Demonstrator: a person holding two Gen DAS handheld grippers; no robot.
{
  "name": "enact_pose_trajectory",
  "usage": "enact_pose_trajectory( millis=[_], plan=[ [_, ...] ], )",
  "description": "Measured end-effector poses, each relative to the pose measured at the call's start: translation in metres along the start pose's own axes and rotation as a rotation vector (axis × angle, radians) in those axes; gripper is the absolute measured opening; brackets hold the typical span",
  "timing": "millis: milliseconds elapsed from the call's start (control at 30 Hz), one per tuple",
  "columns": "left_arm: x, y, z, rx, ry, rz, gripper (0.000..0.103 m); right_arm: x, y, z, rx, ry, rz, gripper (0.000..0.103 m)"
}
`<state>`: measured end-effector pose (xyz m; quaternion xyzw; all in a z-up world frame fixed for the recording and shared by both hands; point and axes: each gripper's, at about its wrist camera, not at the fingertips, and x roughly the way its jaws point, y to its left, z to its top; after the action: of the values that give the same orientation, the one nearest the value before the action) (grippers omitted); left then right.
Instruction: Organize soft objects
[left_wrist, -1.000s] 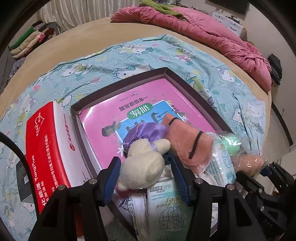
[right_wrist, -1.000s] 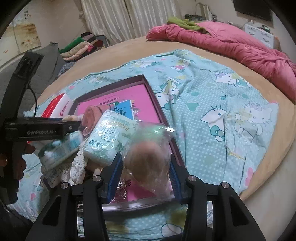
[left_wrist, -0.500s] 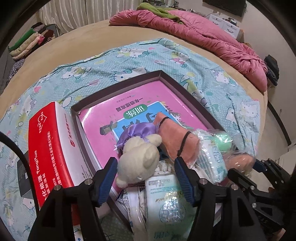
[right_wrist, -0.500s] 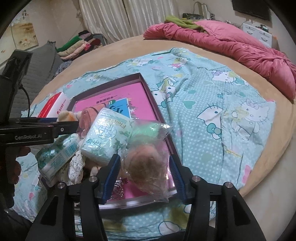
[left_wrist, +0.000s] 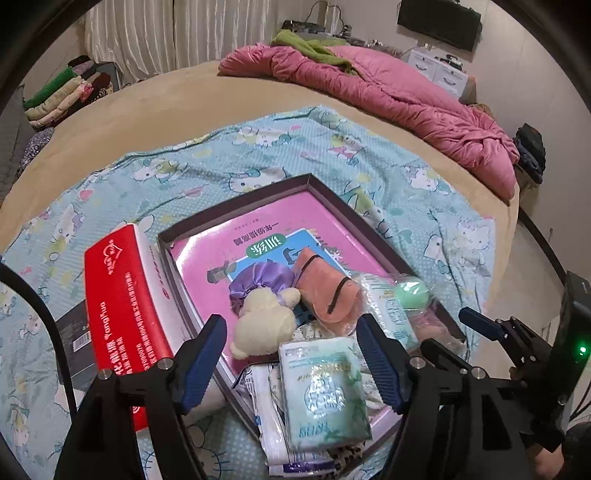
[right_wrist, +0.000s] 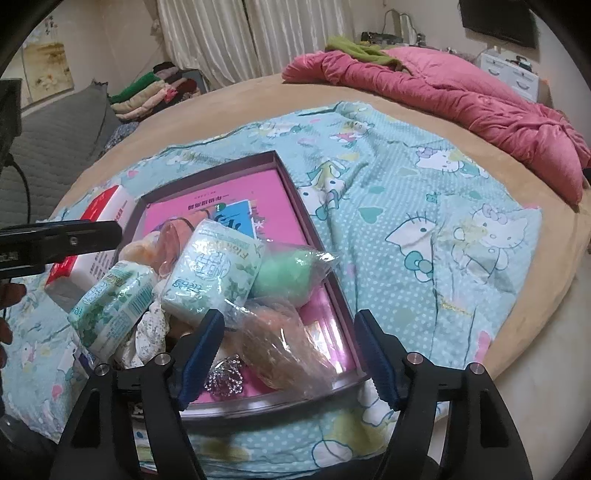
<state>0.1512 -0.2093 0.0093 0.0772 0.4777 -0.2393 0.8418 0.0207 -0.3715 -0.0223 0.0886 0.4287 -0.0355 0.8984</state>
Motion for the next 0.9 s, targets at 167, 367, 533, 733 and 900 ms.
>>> enact_pose_trajectory(
  millis=[167,367,533,733,900],
  plan=[
    [-0.019,0.004,-0.005,-0.027,-0.029,0.022,0.076,-0.011,0.001,0.002,0.001,-0.044,-0.023,0.077],
    [-0.046,0.016,-0.012,-0.077,-0.075,0.038,0.079,-0.036,0.009,0.010,-0.008,-0.142,-0.057,0.078],
    [-0.070,0.021,-0.023,-0.094,-0.112,0.055,0.079,-0.061,0.022,0.020,-0.032,-0.194,-0.065,0.078],
    [-0.094,0.023,-0.046,-0.111,-0.133,0.066,0.079,-0.088,0.045,0.027,-0.063,-0.227,-0.060,0.079],
    [-0.113,0.023,-0.068,-0.120,-0.152,0.095,0.080,-0.107,0.066,0.024,-0.084,-0.247,-0.063,0.080]
  ],
)
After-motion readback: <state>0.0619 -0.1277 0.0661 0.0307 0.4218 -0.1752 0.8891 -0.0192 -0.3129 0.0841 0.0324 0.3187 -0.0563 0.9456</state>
